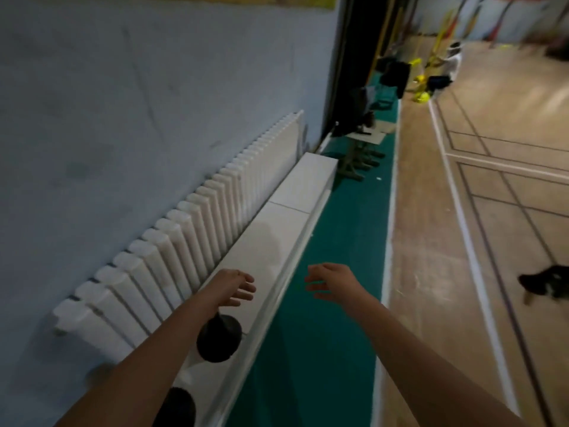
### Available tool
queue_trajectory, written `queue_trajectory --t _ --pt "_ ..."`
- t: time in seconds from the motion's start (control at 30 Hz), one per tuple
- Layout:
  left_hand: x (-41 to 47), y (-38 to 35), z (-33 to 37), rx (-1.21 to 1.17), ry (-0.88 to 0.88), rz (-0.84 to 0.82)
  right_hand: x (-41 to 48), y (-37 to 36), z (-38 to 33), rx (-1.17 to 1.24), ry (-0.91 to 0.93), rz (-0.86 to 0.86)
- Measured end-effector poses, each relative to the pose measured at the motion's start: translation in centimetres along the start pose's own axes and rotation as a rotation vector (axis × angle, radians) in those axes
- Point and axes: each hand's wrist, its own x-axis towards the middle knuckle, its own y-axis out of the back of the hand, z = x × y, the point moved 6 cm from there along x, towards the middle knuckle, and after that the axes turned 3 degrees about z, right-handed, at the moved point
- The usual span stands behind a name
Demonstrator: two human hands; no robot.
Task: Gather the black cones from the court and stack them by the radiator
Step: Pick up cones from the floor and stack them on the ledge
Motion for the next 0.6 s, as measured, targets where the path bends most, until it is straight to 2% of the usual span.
queue_trajectory --t 0.33,0.6 --pt "-4.9 -25.6 5.1 0.213 -0.06 -0.26 -9.5 26.3 6.9 0.159 -0.023 0.337" --pt "-8.9 -41.6 6.2 0.314 -0.114 -0.466 -18.4 40.6 14.0 0.244 -0.1 0.628"
